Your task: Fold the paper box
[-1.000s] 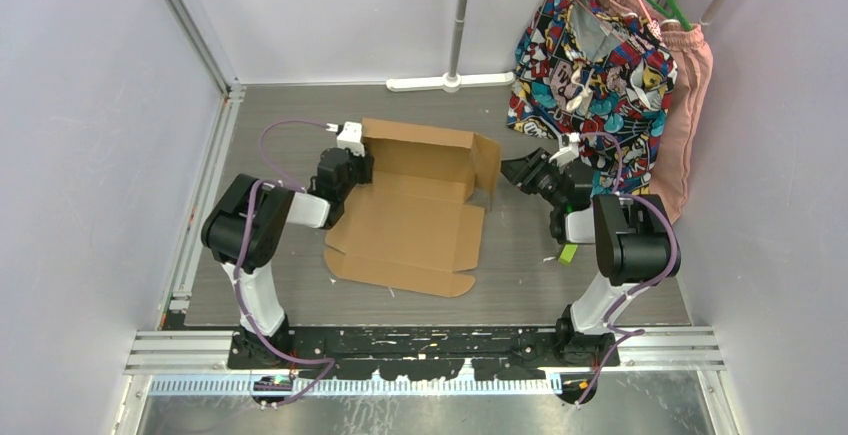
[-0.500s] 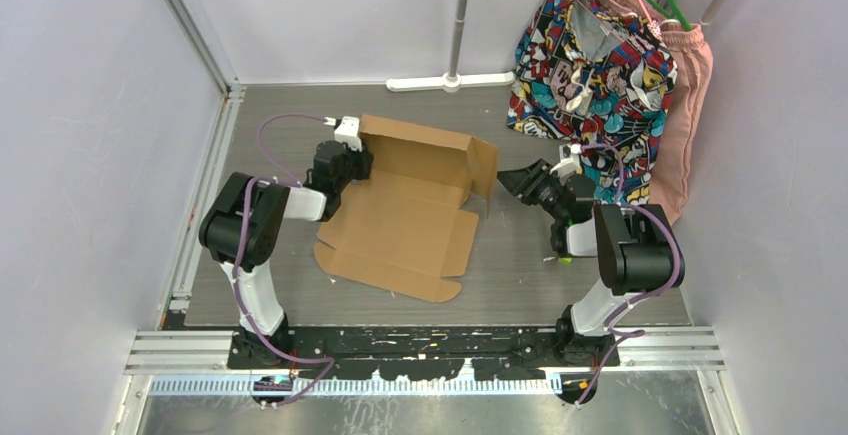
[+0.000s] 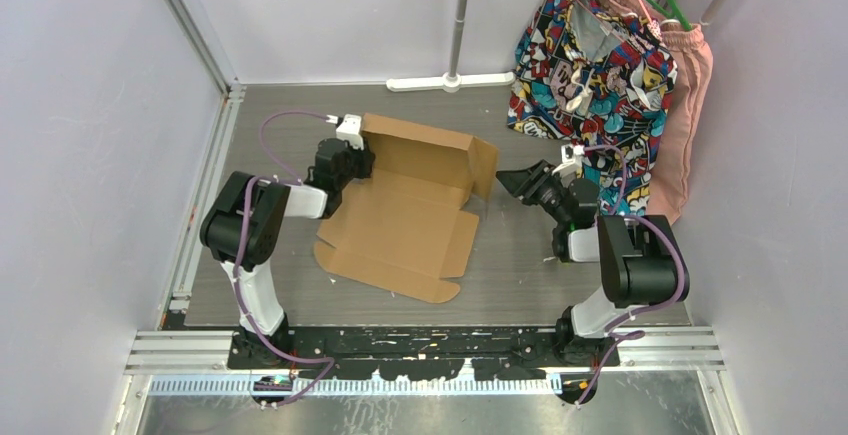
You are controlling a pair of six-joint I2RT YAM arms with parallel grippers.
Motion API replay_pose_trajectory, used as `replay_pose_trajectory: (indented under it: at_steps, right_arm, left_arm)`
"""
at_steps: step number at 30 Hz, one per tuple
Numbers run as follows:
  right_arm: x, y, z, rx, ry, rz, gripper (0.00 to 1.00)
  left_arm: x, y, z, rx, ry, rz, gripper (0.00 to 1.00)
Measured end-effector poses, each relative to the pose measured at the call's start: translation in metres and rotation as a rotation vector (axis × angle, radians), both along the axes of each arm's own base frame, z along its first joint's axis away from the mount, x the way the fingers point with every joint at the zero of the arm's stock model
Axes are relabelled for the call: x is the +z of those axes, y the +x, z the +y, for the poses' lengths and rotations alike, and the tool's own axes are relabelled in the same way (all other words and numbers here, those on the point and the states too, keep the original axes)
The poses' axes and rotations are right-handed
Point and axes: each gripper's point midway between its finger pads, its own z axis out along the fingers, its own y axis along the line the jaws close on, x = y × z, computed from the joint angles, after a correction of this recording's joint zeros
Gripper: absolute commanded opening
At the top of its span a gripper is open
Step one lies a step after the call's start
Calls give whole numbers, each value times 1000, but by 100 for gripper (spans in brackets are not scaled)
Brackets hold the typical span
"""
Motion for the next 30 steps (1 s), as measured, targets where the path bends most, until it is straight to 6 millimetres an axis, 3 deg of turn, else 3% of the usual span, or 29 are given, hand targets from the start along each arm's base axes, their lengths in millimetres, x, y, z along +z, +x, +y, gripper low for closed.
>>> replay_pose_trajectory:
  at_steps: [4, 13, 22, 30]
  right_arm:
    - [6, 2, 7, 28, -3, -13, 49]
    - [5, -3, 46, 148, -70, -17, 49]
    - [-3, -2, 50, 169, -112, 9, 49]
    - [4, 2, 51, 173, -133, 4, 49]
  left_arm:
    - [0, 1, -1, -4, 0, 3, 23]
    - [0, 4, 7, -2, -7, 7, 23]
    - [0, 2, 1, -58, -58, 29, 22]
    - [0, 0, -11, -114, -88, 55, 22]
